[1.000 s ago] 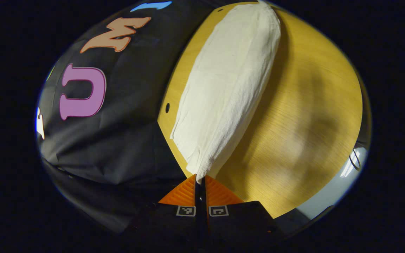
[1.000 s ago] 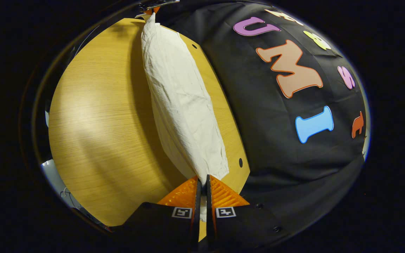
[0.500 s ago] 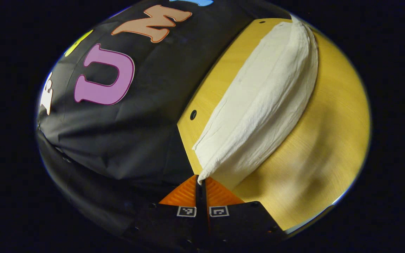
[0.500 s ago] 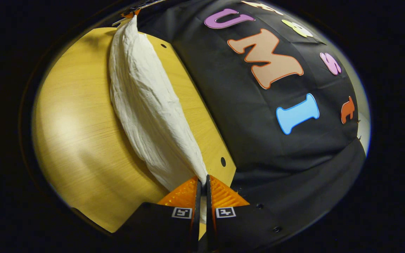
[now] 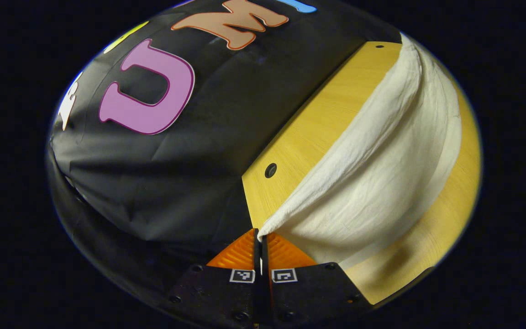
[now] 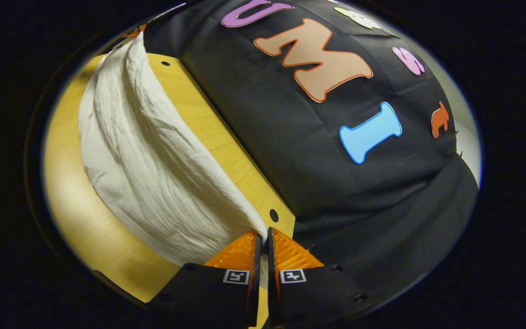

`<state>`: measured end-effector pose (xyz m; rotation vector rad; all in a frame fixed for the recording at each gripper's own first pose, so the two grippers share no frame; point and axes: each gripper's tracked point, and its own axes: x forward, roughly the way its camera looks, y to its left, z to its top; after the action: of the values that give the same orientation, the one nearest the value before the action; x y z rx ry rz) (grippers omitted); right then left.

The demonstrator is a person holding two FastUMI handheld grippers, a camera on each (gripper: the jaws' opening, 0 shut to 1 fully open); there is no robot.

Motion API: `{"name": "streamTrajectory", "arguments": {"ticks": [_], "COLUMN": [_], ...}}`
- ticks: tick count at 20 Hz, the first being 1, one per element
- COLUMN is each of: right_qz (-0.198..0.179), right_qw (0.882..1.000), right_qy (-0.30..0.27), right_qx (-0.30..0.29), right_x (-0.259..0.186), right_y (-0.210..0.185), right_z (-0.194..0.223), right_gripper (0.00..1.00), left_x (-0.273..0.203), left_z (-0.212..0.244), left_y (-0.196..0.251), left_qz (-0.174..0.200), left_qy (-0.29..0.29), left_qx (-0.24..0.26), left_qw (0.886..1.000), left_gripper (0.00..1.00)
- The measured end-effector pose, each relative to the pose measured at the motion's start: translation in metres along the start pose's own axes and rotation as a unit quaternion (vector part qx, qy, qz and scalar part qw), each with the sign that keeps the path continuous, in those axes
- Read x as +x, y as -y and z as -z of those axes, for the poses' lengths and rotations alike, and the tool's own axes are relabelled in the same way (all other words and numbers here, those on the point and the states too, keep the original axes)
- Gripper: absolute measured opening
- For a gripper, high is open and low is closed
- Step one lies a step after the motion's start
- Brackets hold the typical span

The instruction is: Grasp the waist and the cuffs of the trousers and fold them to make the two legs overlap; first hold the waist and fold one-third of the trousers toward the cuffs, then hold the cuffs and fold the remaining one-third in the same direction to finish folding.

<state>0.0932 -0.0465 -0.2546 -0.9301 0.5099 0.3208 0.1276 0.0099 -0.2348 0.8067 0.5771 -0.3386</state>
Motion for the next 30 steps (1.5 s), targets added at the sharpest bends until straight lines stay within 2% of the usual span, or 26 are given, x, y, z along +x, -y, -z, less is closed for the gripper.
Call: {"name": "streamTrajectory", "arguments": {"ticks": [1,3,4,8,11,15,16,17,18,20,21,22,24,27,30], "right_qz": [0.003,0.009,0.009,0.004,0.0,0.0,0.005,0.007,0.009,0.02,0.021,0.024,0.029,0.02,0.011], "right_qw": [1.0,1.0,1.0,0.999,0.999,0.997,0.996,0.995,0.994,0.991,0.989,0.986,0.978,0.961,0.947], "right_qy": [-0.004,-0.01,-0.015,-0.033,-0.053,-0.073,-0.08,-0.079,-0.072,-0.053,-0.047,-0.045,-0.041,-0.048,-0.077], "right_qx": [0.008,0.014,0.014,0.016,0.014,0.036,0.049,0.066,0.086,0.12,0.139,0.159,0.203,0.271,0.312], "right_x": [0.009,0.027,0.037,0.075,0.102,0.123,0.119,0.12,0.118,0.107,0.099,0.093,0.074,0.051,0.039], "right_y": [0.0,-0.002,-0.006,-0.029,-0.044,-0.055,-0.055,-0.053,-0.051,-0.039,-0.038,-0.034,-0.028,-0.035,-0.042], "right_z": [-0.002,-0.01,-0.012,-0.009,-0.003,0.006,0.004,0.002,-0.004,-0.014,-0.015,-0.017,-0.016,0.005,0.033], "right_gripper": [0.11,0.13,0.1,0.11,0.13,0.11,0.15,0.32,0.48,0.81,0.98,0.98,0.98,0.98,0.98], "left_x": [0.009,0.029,0.036,0.075,0.093,0.11,0.113,0.114,0.111,0.098,0.088,0.082,0.066,0.035,0.007], "left_z": [-0.004,-0.012,-0.011,-0.01,-0.012,-0.015,-0.017,-0.018,-0.018,-0.023,-0.026,-0.027,-0.032,-0.043,-0.053], "left_y": [0.0,0.0,0.002,0.011,0.018,0.023,0.026,0.032,0.037,0.034,0.028,0.024,0.018,0.024,0.033], "left_qz": [0.0,0.002,0.003,0.008,-0.004,-0.019,-0.017,-0.007,0.003,-0.001,-0.014,-0.021,-0.031,-0.018,-0.001], "left_qy": [0.002,0.006,0.004,-0.01,-0.012,-0.007,-0.004,0.001,0.002,0.01,0.011,0.018,0.032,0.053,0.074], "left_qx": [-0.009,-0.015,-0.015,-0.008,-0.005,-0.005,-0.013,-0.03,-0.048,-0.076,-0.084,-0.097,-0.138,-0.202,-0.252], "left_qw": [1.0,1.0,1.0,1.0,1.0,1.0,1.0,1.0,0.999,0.997,0.996,0.995,0.99,0.978,0.965], "left_gripper": [0.0,0.0,0.0,0.0,0.0,0.0,0.0,0.0,0.28,0.84,0.89,0.95,0.95,0.96,0.96]}}
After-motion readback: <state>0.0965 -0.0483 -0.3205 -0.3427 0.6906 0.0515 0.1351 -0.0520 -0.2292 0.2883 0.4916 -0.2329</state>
